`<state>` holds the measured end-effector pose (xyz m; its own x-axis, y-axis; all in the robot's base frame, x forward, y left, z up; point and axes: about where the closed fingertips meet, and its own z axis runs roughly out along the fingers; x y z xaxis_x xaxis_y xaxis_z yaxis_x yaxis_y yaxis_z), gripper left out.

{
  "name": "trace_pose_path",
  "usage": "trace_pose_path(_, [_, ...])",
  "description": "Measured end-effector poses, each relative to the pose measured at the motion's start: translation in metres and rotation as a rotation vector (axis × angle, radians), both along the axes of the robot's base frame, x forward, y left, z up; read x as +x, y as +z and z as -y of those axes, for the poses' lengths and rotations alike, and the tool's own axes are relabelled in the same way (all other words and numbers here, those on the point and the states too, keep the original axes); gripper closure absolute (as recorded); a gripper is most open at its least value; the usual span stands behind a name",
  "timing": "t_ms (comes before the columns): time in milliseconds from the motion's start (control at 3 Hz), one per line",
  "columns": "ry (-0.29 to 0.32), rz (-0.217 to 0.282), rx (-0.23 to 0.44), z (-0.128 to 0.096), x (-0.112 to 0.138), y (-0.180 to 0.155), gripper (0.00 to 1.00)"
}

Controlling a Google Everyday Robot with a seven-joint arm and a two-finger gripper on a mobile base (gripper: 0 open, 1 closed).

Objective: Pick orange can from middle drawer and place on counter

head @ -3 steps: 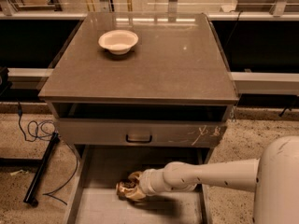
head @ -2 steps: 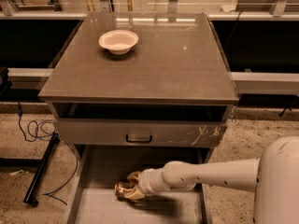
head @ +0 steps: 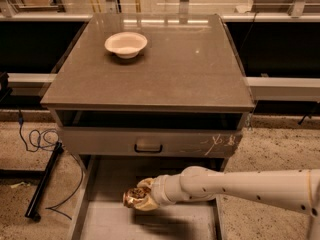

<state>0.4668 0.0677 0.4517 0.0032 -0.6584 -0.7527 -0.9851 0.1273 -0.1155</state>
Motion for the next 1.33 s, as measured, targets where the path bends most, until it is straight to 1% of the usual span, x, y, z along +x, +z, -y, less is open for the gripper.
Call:
trace_pose_path(333, [0.022,0.043,-0.004,0.011,-0.01,0.05,1.0])
trace_pose_path(667, [0.03,0.062,-0.004,0.025,-0.009,0.089,1.0])
trace_pose_path(1000, [0.011,0.085,-0.005,0.05,0.006,0.133,1.0])
trace_pose_path(1333, [-0.015,0.117,-0.023,0.075,0.021,0.185,1.0])
